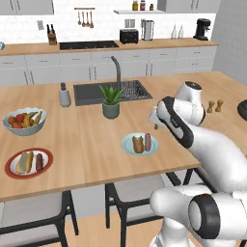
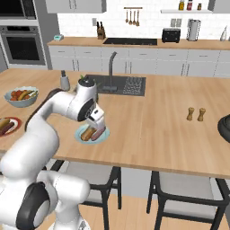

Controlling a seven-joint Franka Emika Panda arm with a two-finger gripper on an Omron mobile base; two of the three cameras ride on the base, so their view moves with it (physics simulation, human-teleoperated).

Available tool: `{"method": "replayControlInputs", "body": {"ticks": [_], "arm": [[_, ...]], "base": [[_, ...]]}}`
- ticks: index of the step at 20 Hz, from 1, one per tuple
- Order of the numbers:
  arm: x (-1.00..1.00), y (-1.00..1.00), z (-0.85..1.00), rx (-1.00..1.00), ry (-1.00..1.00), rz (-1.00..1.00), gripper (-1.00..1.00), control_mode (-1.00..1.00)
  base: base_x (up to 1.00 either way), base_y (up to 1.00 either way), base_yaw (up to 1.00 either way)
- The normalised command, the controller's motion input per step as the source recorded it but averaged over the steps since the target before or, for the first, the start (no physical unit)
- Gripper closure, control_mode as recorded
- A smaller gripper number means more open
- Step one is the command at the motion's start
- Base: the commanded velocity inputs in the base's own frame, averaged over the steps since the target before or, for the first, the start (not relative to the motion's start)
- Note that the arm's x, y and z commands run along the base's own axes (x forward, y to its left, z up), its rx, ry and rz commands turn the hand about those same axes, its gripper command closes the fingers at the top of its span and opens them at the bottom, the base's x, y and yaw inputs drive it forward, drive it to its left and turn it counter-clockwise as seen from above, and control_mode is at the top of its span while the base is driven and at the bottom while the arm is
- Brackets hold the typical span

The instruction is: Place one bun and one sausage from the bowl on each plate.

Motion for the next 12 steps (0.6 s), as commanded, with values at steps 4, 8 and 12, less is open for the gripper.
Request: {"method": "replayControlInputs", "body": {"ticks": [4,8,12], "arm": [[-0.95,0.01,0.69,-0.01,-0.15,-0.02,-1.00,-1.00],[-0.68,0.06,0.83,-0.08,-0.09,0.00,-1.00,-1.00],[-0.58,0.13,0.74,-0.11,0.00,0.00,-1.00,-1.00]], "base": [[0.00,0.00,0.00],[0.00,0.00,0.00],[0.00,0.00,0.00]]}}
